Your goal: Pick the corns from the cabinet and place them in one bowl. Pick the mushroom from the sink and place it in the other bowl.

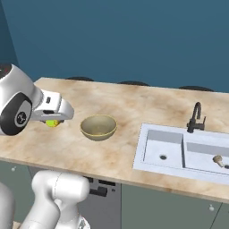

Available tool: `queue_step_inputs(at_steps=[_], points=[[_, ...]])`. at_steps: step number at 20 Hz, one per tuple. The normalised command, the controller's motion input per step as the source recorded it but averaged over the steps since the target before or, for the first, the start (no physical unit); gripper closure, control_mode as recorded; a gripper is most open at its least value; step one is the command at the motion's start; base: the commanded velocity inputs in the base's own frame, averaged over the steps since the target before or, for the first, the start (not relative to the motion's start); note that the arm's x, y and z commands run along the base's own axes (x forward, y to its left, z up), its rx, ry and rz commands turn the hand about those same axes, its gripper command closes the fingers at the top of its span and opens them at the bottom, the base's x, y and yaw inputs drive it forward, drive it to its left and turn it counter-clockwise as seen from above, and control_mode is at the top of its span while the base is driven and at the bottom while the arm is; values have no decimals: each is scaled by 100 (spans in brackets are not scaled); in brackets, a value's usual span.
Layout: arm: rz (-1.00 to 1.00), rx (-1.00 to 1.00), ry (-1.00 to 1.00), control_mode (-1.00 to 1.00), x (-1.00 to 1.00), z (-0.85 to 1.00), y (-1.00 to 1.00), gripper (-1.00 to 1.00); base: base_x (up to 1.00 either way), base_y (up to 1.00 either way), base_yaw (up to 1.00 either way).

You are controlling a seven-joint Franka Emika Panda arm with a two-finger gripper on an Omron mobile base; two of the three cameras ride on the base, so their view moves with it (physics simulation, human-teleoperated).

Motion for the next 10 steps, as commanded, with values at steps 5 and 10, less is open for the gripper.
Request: queue_step_inputs(at_steps=[5,10], points=[[0,0,0,100,0,0,0,100,0,0,0],[0,0,0,100,0,0,0,100,0,0,0]])
